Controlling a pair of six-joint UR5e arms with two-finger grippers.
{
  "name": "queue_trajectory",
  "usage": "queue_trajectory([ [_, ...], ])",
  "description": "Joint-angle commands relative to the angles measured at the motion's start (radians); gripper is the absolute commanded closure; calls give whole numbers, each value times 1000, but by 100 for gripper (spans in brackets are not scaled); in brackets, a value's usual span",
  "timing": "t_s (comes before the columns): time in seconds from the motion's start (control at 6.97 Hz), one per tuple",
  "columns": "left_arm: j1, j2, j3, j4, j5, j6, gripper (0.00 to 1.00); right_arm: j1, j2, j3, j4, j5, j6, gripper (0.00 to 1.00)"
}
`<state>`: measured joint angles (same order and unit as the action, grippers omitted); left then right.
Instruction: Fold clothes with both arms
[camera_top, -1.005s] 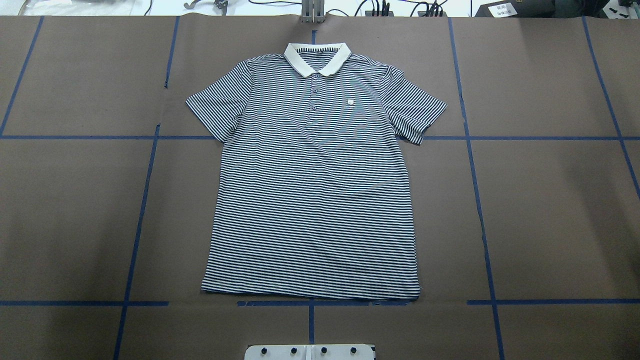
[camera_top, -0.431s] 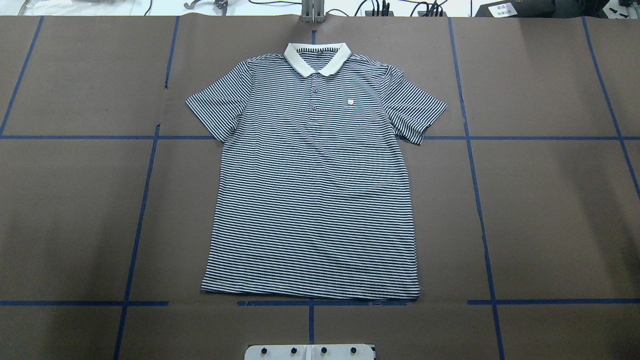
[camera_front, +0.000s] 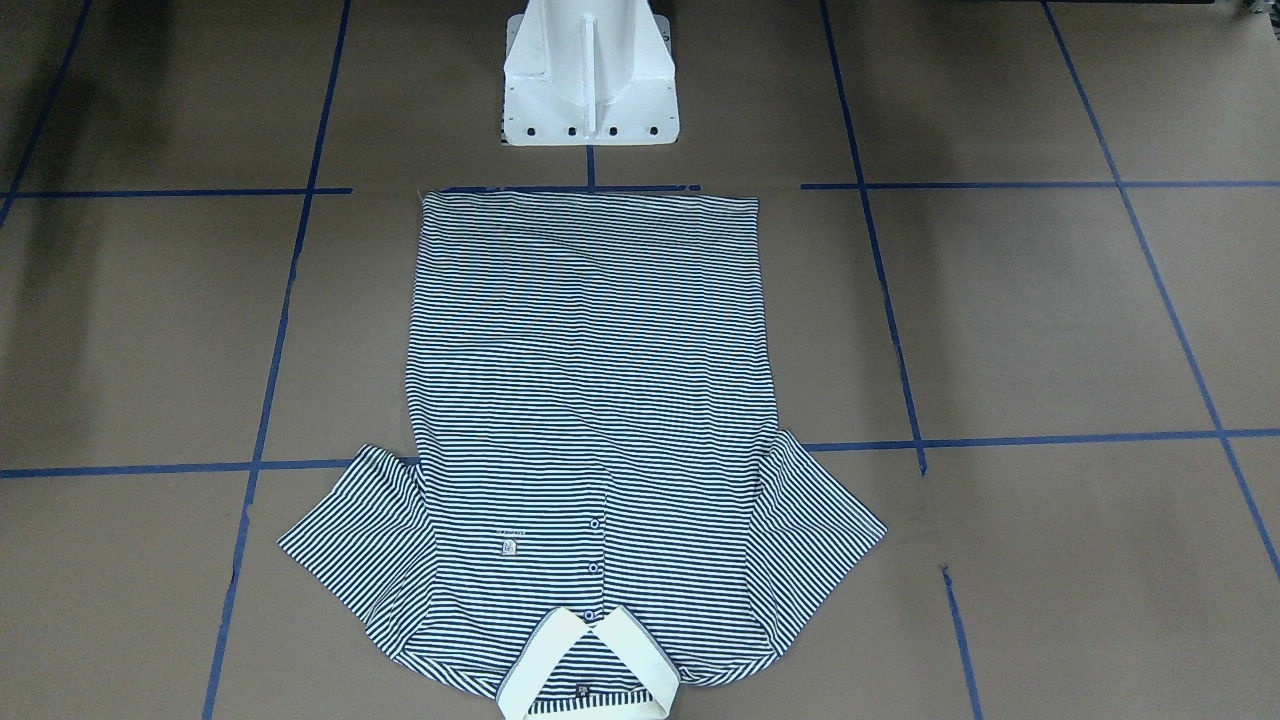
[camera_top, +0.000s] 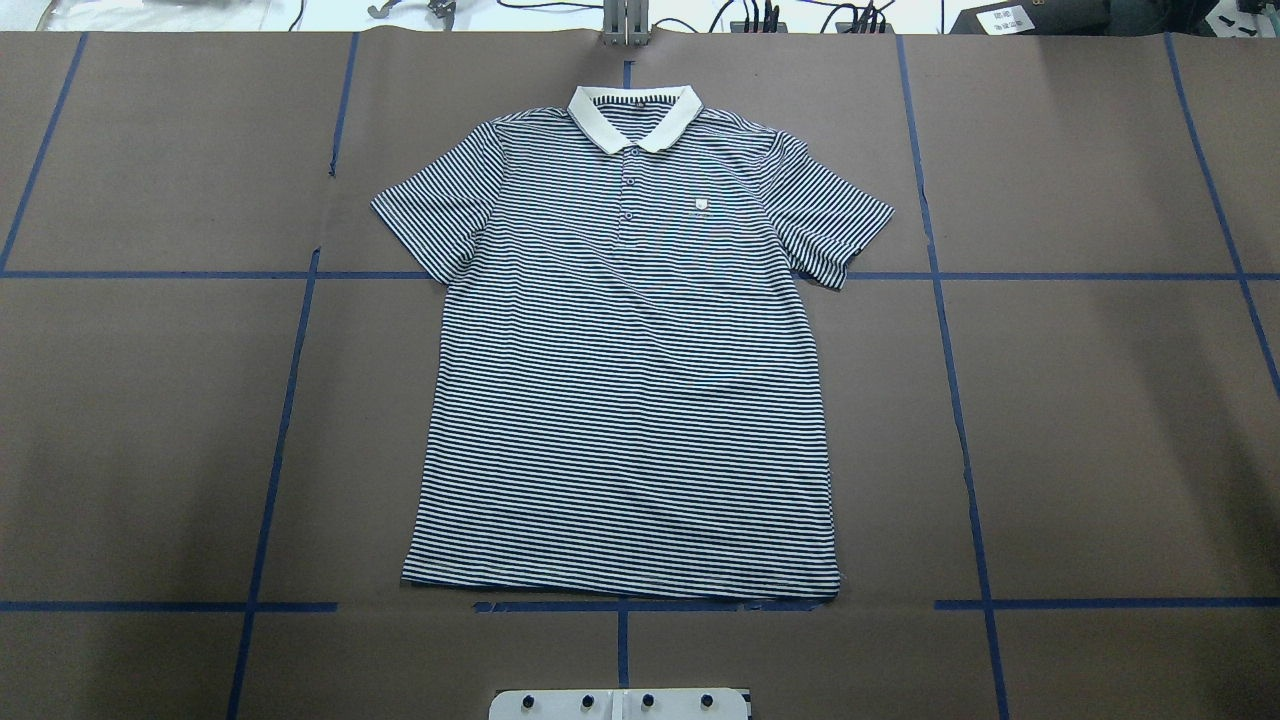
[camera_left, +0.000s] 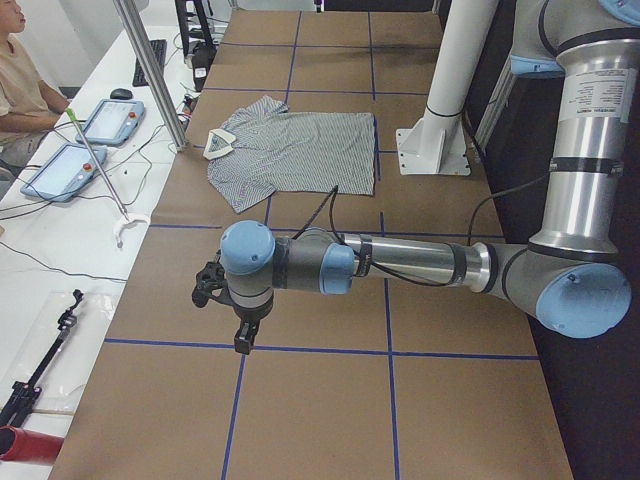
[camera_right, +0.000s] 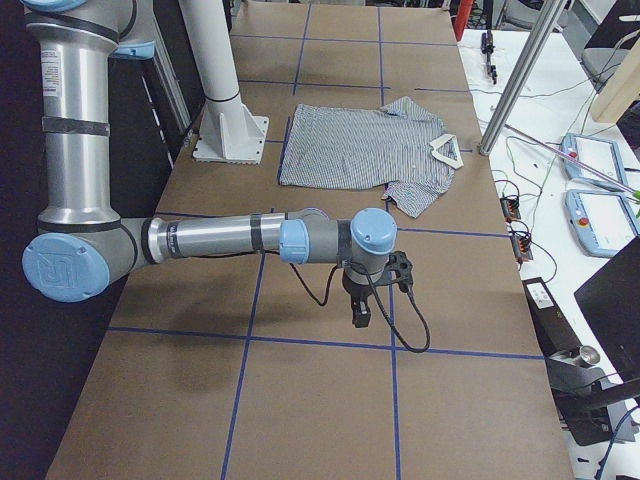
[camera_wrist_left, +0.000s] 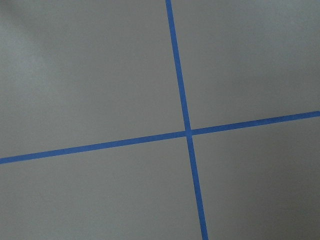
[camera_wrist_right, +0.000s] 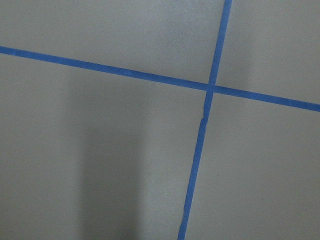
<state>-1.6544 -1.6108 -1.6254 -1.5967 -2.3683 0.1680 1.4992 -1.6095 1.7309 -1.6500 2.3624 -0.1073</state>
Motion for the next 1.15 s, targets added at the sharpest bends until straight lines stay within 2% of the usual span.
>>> queue_trajectory([
  [0.0, 7, 12, -122, -11, 7, -2, 0, -63, 11, 18, 68, 29, 3, 0],
  [0.29, 22, 2, -162, -32, 9, 4, 0, -91, 43, 10, 122, 2, 3, 0],
  [0.43, 54, 11, -154, -114, 11, 7, 0, -91, 46, 19, 142, 5, 8, 0],
  [0.57, 62, 65, -142, -266, 1, 27, 0, -96, 49, 12, 229, 11, 27, 0],
  [0.72, 67, 130, -99, -455, -6, 81, 0, -181, 81, 3, 278, 8, 73, 0],
  [0.86, 70, 130, -2, -627, -110, 73, 0, -267, 139, -13, 315, 5, 224, 0],
  [1.0, 70, 118, 112, -784, -158, 18, 0, -325, 230, -71, 364, 3, 411, 0],
])
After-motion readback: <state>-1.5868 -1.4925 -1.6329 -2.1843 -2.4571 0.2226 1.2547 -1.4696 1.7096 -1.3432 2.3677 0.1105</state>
